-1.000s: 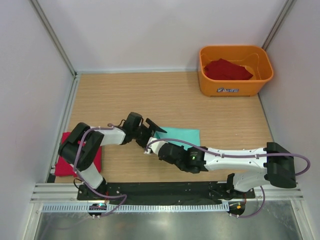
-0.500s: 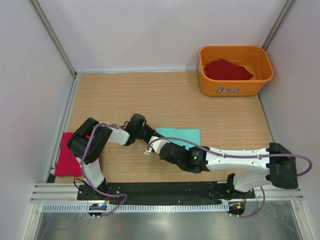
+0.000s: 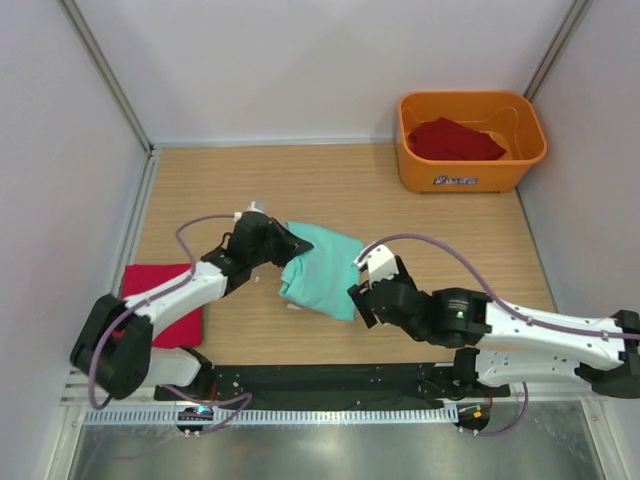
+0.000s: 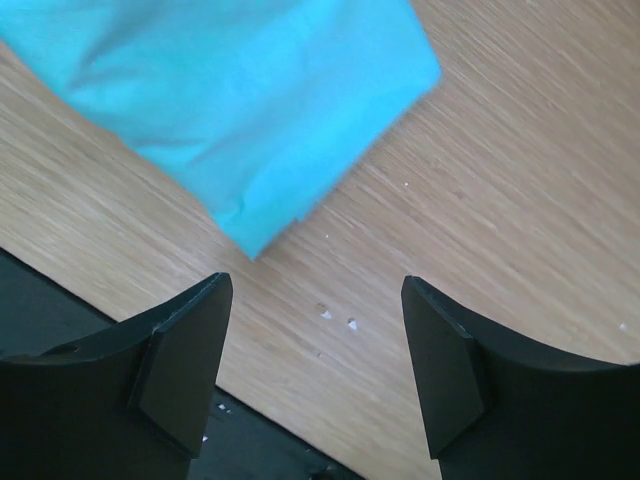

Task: Fold and stack the t-shirts
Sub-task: Neatly place the folded tshirt to the corner

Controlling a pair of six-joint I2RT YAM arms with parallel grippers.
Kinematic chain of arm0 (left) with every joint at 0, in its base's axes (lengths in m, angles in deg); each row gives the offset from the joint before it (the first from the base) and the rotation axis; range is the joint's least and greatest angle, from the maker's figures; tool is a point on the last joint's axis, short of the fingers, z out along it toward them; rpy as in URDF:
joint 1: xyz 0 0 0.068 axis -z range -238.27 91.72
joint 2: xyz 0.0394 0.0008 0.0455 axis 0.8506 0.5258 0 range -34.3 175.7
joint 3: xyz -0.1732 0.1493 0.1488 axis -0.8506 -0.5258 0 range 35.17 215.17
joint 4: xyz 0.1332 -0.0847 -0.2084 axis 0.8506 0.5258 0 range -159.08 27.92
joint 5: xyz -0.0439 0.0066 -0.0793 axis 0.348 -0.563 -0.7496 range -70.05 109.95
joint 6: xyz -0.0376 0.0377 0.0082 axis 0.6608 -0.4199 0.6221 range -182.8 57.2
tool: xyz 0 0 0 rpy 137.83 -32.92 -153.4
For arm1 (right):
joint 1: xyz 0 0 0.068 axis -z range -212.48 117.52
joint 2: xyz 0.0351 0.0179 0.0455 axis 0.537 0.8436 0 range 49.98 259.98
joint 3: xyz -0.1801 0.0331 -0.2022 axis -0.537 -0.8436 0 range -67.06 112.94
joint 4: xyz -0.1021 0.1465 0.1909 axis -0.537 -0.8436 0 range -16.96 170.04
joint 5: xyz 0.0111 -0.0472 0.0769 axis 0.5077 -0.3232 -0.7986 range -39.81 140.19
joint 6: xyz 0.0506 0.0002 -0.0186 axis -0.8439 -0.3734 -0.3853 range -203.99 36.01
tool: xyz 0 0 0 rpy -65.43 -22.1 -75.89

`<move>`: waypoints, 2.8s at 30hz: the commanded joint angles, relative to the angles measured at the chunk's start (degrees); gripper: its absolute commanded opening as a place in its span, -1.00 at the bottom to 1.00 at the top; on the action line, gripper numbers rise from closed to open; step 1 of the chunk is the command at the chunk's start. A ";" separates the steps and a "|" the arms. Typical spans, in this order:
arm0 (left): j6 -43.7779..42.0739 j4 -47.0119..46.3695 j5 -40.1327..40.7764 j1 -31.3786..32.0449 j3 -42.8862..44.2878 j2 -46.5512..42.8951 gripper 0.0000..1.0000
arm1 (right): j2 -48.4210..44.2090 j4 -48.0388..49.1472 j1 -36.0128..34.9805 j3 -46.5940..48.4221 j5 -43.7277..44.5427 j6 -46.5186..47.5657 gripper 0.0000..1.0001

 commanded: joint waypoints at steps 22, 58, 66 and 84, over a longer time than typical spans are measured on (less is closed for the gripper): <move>-13.71 24.89 26.74 -24.41 2.03 -25.16 -1.00 | -11.87 -17.63 0.08 10.24 -2.61 -16.48 0.59; -10.02 37.21 39.41 -46.66 8.99 -30.79 -1.00 | -13.28 -20.54 0.08 11.21 -6.74 -15.96 0.60; -11.42 42.83 40.90 -48.42 10.20 -34.22 -1.00 | -12.67 -20.01 0.08 11.21 -6.48 -14.81 0.61; -9.32 52.06 46.61 -49.12 4.58 -39.41 -1.00 | -13.02 -19.57 0.08 10.68 -6.30 -13.49 0.62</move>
